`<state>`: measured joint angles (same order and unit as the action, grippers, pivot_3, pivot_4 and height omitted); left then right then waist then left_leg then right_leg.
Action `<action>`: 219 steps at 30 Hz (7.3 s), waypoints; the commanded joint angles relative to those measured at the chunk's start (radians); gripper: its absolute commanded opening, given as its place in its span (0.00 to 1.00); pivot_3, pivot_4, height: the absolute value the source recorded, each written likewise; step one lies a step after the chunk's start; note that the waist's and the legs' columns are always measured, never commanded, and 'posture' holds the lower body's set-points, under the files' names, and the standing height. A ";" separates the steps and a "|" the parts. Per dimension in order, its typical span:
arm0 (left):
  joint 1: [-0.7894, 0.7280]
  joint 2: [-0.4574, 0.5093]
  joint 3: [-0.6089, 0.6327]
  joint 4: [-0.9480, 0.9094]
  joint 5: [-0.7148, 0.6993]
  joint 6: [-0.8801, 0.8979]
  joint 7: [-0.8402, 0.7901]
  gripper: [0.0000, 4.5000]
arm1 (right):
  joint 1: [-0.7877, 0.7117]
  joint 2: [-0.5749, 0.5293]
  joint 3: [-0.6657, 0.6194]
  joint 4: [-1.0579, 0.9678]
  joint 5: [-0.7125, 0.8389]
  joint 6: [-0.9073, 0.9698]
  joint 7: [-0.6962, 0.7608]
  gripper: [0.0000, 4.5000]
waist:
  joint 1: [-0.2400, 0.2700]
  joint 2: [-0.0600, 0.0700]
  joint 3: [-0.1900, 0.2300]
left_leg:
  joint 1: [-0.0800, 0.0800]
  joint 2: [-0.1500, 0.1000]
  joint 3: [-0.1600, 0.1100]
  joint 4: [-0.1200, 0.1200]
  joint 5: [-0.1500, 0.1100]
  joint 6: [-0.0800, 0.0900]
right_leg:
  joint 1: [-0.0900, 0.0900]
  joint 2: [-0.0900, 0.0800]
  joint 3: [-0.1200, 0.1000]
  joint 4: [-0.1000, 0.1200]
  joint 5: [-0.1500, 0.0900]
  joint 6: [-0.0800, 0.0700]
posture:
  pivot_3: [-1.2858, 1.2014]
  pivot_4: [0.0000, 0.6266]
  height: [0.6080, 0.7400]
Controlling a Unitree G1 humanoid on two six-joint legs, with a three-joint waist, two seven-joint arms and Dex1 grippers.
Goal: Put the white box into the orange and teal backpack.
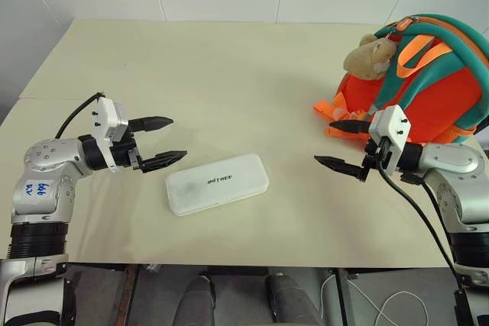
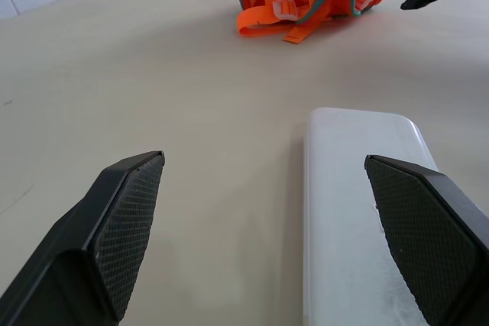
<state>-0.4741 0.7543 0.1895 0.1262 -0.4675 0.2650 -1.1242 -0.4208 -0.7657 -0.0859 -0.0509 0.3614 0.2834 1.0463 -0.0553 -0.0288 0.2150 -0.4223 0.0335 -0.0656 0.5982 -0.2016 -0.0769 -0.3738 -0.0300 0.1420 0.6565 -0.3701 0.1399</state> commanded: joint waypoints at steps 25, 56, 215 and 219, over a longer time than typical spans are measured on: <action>0.504 0.140 0.120 -0.199 -0.006 0.002 -0.041 0.00 | -0.266 0.261 0.258 0.440 -0.139 -0.201 0.176 0.00 | -0.028 0.000 0.000 | 0.001 0.001 0.000 -0.001 0.000 0.000 | -0.001 0.000 -0.001 0.003 -0.001 -0.002 | 0.52 0.24 1.00; 0.307 0.030 -0.053 -0.088 0.088 -0.050 -0.006 0.00 | -0.064 0.306 0.245 0.050 -0.092 0.034 0.122 0.00 | -0.020 0.000 0.000 | 0.001 0.001 -0.001 -0.001 0.000 0.000 | -0.001 0.000 -0.002 0.004 -0.001 -0.003 | 0.52 0.24 1.00; 0.001 -0.055 -0.054 -0.071 -0.236 0.826 0.247 0.28 | -0.221 0.240 -0.167 -0.018 0.248 0.206 -0.275 0.01 | -0.025 0.001 -0.001 | 0.001 -0.001 -0.004 -0.003 0.001 -0.001 | 0.003 -0.002 -0.005 -0.003 0.000 0.000 | 0.52 0.24 1.00; 0.041 -0.027 -0.010 -0.030 -0.199 0.703 0.243 0.28 | -0.226 0.190 -0.078 -0.175 0.412 0.444 -0.183 0.00 | -0.032 0.001 -0.001 | 0.001 0.000 -0.003 -0.004 0.002 -0.002 | 0.002 -0.001 -0.004 -0.002 0.000 0.000 | 0.52 0.24 1.00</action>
<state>-0.4503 0.6936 0.1381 0.0816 -0.7074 1.0169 -0.8970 -0.6257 -0.5658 -0.1902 -0.1272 0.6736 0.6551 0.8057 -0.0870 -0.0279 0.2140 -0.4212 0.0345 -0.0692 0.5945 -0.1998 -0.0790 -0.3727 -0.0305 0.1376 0.6551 -0.3700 0.1394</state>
